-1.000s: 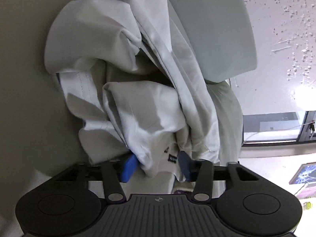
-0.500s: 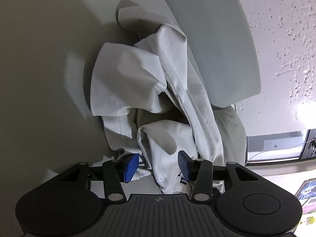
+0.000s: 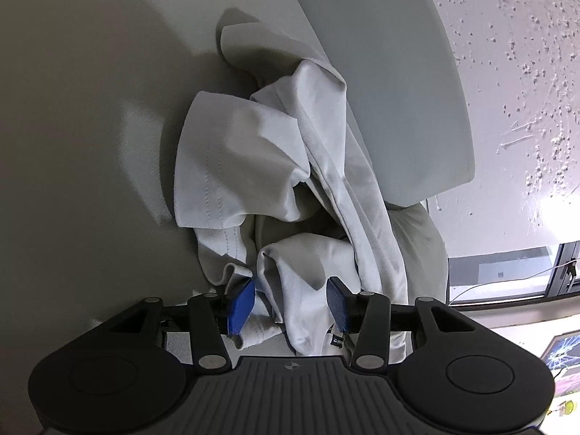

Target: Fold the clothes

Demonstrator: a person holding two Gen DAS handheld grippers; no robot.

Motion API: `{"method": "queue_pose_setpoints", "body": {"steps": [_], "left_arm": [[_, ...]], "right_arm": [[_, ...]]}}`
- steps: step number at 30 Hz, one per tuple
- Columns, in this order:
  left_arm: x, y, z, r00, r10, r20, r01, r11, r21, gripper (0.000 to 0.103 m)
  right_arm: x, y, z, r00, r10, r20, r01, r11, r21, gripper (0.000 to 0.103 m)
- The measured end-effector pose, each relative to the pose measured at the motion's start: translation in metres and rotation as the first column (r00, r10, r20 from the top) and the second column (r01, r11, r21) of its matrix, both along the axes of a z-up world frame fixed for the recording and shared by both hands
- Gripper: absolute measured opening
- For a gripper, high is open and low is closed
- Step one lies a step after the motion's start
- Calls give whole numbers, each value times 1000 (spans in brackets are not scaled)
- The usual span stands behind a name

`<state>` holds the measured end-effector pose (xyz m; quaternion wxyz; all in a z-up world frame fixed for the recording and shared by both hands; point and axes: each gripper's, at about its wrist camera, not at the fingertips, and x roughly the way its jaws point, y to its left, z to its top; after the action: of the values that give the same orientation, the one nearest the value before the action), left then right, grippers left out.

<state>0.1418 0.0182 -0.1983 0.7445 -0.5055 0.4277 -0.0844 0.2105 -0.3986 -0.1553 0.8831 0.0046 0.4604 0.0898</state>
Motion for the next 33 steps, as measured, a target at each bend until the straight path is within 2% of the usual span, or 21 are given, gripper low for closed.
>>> {"method": "queue_pose_setpoints", "body": {"steps": [3,6,8,10,12,15,18,21,24,27,29,30,32,33], "left_arm": [[-1,1,0,1000,1,1,-1,1000,-1,44],[1,-2,0,1000,-3,4,3,1000,4,44],[1,-2,-1,1000,-3,5,3,1000,1,44],[0,-2,-1,1000,-2,7,2,1000,-6,44],[0,-1,-2,1000,1,8,0,1000,-14,44],[-2,3,-4,1000,22,0,-22,998,-50,44],[-3,4,-6,999,39,-13,-40,995,-89,43],[-2,-2,-7,999,31,-23,-34,993,-116,43],[-5,-11,-6,999,10,-40,-15,991,-133,43],[-5,-18,-7,999,-6,-43,1,993,-120,43],[1,-22,-11,999,-4,-40,-1,994,-107,40],[5,-24,-13,999,0,-39,-4,995,-102,36],[9,-26,-16,999,4,-38,-7,995,-95,26],[9,-27,-18,999,4,-38,-8,996,-93,21]], "right_arm": [[3,17,-9,997,66,38,-61,993,-106,38],[4,25,-11,995,66,80,-55,989,-136,34],[10,15,-8,997,-22,80,25,999,-27,15],[16,-4,-6,990,-134,34,128,983,131,4],[21,-27,-6,969,-244,-46,247,923,294,2],[13,-52,0,924,-365,-118,377,805,459,2],[-4,-69,17,888,-449,-99,424,715,555,2],[-12,-81,28,857,-502,-113,464,658,593,2],[-9,-82,26,854,-500,-144,490,677,549,2],[-7,-84,11,831,-515,-212,539,650,535,2],[-7,-85,4,827,-516,-225,548,646,532,2],[-7,-85,2,830,-512,-222,543,651,529,2],[-6,-82,3,851,-485,-201,514,688,512,3],[-5,-79,4,873,-454,-179,479,727,492,4]]}}
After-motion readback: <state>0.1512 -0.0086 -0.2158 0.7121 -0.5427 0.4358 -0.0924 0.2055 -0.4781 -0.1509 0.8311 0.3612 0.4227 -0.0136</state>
